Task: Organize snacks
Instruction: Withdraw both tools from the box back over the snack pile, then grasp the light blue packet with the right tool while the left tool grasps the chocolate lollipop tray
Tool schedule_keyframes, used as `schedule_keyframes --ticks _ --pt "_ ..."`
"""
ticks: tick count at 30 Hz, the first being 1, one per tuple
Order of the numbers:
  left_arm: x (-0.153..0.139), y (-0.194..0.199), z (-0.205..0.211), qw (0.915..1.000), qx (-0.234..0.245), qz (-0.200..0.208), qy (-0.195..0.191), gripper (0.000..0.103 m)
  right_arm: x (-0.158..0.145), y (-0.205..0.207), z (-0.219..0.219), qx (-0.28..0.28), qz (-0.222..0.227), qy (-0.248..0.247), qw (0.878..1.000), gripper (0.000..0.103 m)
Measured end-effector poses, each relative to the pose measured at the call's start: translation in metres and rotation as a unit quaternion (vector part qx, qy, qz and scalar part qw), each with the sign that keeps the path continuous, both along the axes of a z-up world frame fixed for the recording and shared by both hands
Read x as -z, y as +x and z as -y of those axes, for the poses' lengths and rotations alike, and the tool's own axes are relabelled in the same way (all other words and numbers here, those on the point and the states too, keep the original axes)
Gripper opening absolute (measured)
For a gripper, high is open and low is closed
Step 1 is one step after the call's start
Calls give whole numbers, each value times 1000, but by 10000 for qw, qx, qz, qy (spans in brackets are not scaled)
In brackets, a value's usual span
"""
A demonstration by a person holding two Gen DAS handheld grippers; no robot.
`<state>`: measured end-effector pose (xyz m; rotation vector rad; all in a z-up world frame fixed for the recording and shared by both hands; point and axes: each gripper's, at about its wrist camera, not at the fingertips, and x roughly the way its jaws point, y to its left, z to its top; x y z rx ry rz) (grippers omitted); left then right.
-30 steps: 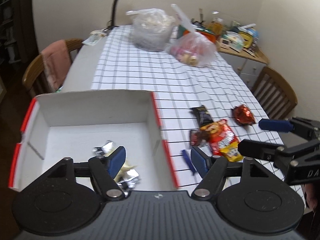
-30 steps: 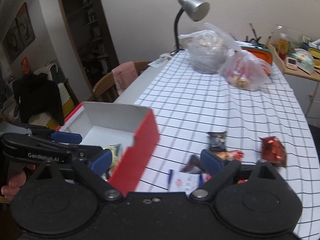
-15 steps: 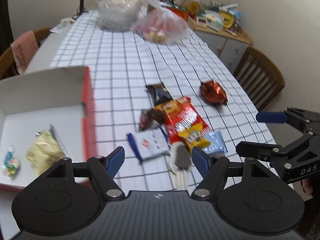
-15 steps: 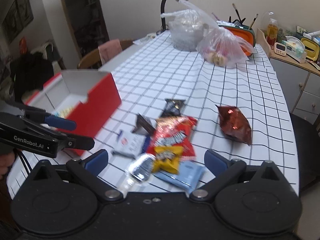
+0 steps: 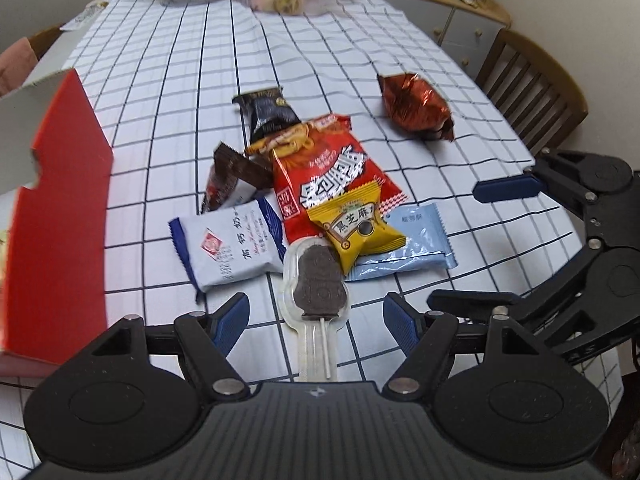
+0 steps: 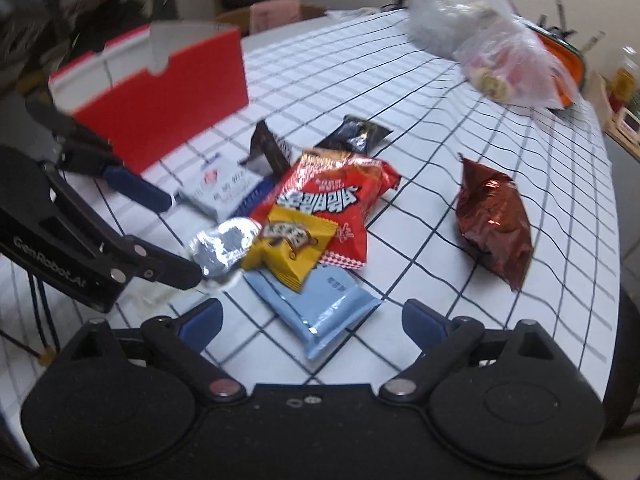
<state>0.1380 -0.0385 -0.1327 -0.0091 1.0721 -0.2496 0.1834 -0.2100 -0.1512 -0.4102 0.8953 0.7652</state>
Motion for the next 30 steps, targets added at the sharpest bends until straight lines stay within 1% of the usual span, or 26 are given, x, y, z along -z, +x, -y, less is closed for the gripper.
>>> schedule_keyframes --ticks 3,6,10,12,13,16,18,23,25,27,30 --pt "8 5 4 9999 -51 -58 63 74 9 9 -2 -273 -31 -75 9996 92" --pt "13 8 8 9998 -61 -57 152 73 18 18 -2 -519 -83 -141 9985 86" --pt "17 14 12 9997 -28 -88 204 72 23 27 -3 -700 -151 -131 9973 82" --pt "20 16 14 9997 28 -120 217 69 25 29 -3 -793 -163 -124 9966 80" --pt "21 17 14 9996 53 -144 251 65 26 30 -4 -831 -160 -137 9963 78" --pt "26 20 15 9992 66 -195 342 58 28 29 -7 -894 -148 -117 9958 77" --pt "27 20 16 9991 98 -143 385 57 28 29 -7 -916 -145 -88 9957 75" --pt "26 18 22 9983 307 -51 502 48 27 25 -5 -830 -112 -63 9965 69" --pt "26 17 22 9981 334 -26 525 47 26 22 -3 -762 -107 -47 9970 62" --pt "26 18 21 9983 326 -30 486 46 25 17 -2 -672 -99 -40 9977 57" --pt "26 16 19 9986 314 -25 431 46 24 11 1 -434 -109 -30 9990 53"
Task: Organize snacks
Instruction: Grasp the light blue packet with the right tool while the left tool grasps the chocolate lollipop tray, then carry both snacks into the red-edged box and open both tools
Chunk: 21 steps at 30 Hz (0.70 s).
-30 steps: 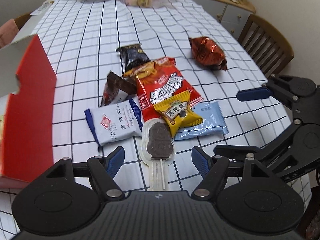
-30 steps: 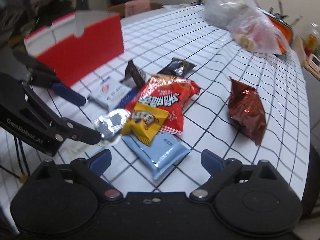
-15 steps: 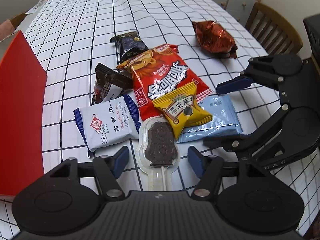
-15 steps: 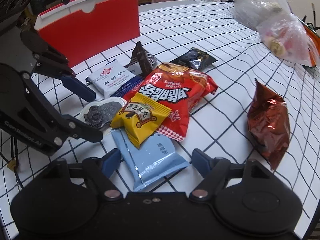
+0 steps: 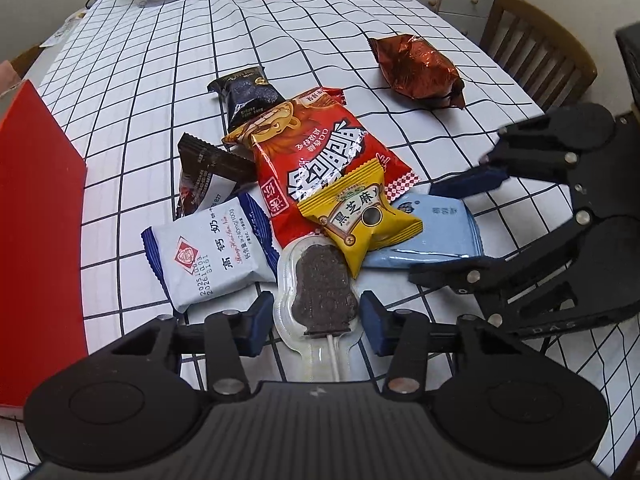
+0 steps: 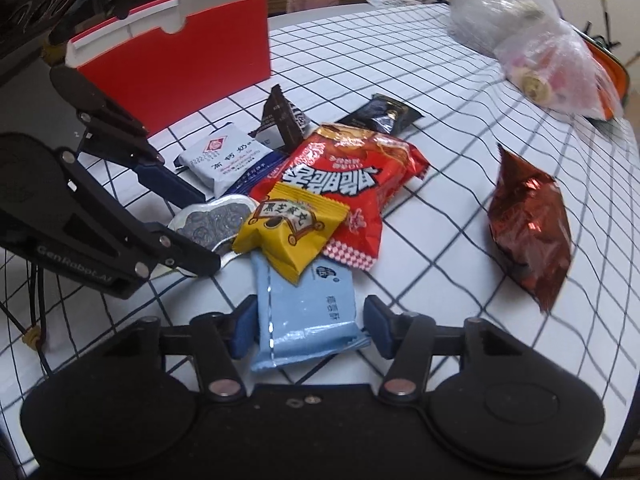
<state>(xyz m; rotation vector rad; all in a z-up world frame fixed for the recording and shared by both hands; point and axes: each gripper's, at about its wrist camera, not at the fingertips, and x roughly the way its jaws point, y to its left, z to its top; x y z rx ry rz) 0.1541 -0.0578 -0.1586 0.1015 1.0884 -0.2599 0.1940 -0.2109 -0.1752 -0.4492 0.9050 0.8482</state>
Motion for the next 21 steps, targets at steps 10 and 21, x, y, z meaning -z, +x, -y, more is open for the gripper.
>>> schedule_keyframes --ticks 10,21 --pt "-1 -11 -14 9989 -212 -120 -391 46 -5 -26 15 1204 -277 88 9923 46" --pt "-5 -34 -41 9957 -340 -354 -787 46 -20 -66 17 2073 -533 309 9763 46"
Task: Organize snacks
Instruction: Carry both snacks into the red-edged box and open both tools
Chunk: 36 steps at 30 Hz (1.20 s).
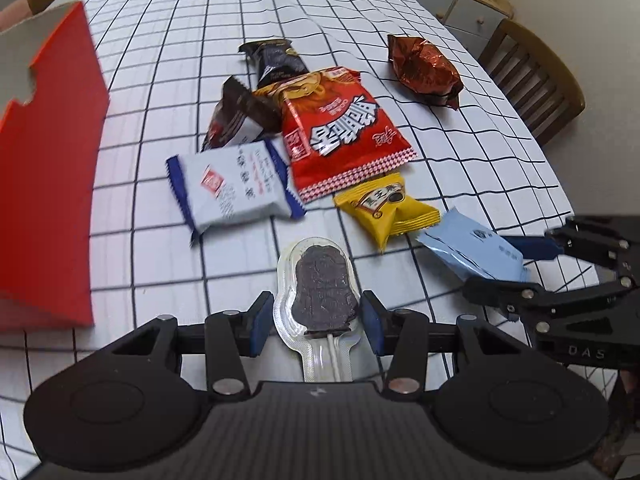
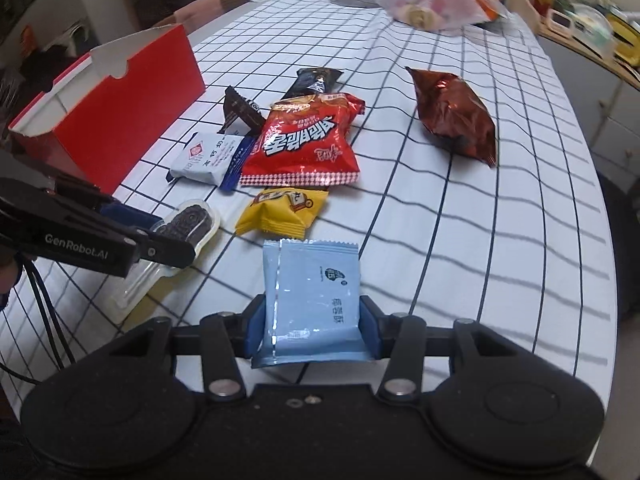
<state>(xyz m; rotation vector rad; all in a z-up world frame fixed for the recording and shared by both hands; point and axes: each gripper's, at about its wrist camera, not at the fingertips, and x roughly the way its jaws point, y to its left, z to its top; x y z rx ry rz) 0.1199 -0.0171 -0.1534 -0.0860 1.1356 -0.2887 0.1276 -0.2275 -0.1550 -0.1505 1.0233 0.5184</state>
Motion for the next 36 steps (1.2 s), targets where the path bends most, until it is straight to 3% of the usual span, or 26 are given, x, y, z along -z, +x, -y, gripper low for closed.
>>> schedule_keyframes --ticks 8,15,25,36 --pt "-18 -13 -21 9997 32 74 -211 46 -23 -19 -12 386 121 162 9991 46" --pt "-49 -22 -42 9988 65 401 -266 46 -52 -25 -37 439 418 304 9977 46" --pt "-97 -32 -87 9951 -101 951 -248 46 -89 -22 -89 264 877 388 9950 46" --pt "-133 -32 -155 9883 -622 1388 -119 46 -124 -11 -165 -146 1311 476 9901 46"
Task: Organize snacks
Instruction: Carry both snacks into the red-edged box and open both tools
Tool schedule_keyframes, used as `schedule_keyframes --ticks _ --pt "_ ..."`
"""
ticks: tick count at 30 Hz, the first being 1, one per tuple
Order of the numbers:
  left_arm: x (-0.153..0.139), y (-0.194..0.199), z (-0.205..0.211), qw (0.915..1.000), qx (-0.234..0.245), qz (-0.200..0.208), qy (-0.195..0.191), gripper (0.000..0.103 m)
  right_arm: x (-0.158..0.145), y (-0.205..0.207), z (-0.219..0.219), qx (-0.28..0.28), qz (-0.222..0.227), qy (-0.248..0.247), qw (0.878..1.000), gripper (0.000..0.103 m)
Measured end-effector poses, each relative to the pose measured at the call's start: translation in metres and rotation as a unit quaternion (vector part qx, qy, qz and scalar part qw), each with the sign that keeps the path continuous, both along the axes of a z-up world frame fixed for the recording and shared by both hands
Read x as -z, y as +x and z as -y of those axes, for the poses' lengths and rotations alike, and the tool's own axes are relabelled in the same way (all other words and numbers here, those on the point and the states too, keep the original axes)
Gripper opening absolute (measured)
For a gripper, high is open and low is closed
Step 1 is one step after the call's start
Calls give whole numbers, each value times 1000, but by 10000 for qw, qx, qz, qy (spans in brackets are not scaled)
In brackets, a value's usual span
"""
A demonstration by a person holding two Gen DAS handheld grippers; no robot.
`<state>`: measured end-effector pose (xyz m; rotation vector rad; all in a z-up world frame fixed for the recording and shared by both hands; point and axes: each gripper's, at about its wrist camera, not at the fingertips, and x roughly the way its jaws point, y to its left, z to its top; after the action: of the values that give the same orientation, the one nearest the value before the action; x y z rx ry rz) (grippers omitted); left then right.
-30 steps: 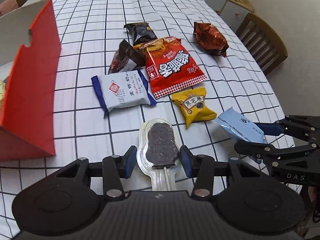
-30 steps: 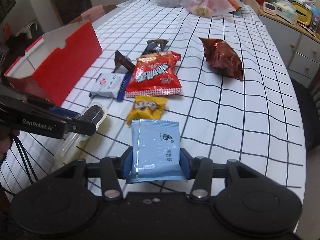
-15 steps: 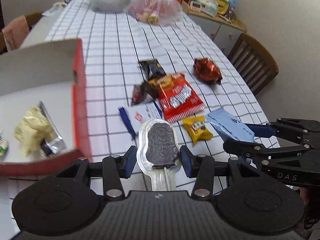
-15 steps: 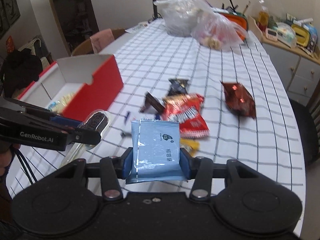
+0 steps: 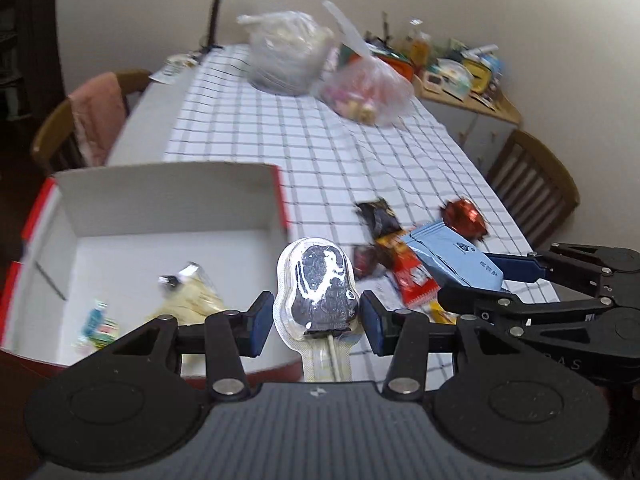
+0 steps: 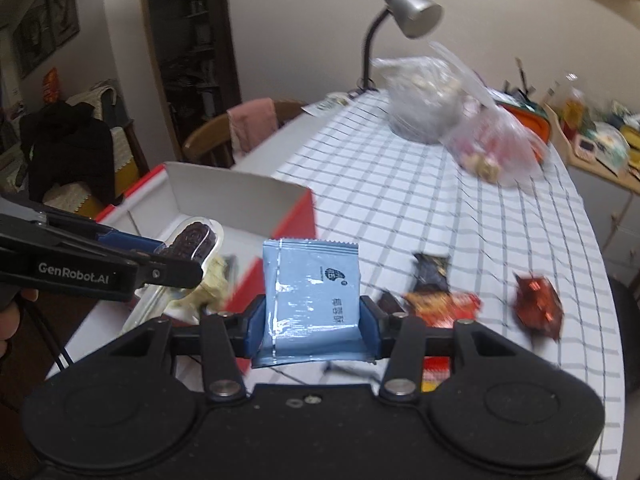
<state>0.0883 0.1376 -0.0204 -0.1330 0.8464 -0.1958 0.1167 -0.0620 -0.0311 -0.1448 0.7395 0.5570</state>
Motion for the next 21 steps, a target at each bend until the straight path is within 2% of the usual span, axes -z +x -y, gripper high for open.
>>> schedule_keyframes --ticks 13,21 --pt "-22 14 -85 9974 -604 223 313 46 -8 26 -87 -339 102 -60 9994 46" --pt "-11 48 -121 9934 -777 35 842 46 11 55 -128 -307 -227 -217 9990 46"
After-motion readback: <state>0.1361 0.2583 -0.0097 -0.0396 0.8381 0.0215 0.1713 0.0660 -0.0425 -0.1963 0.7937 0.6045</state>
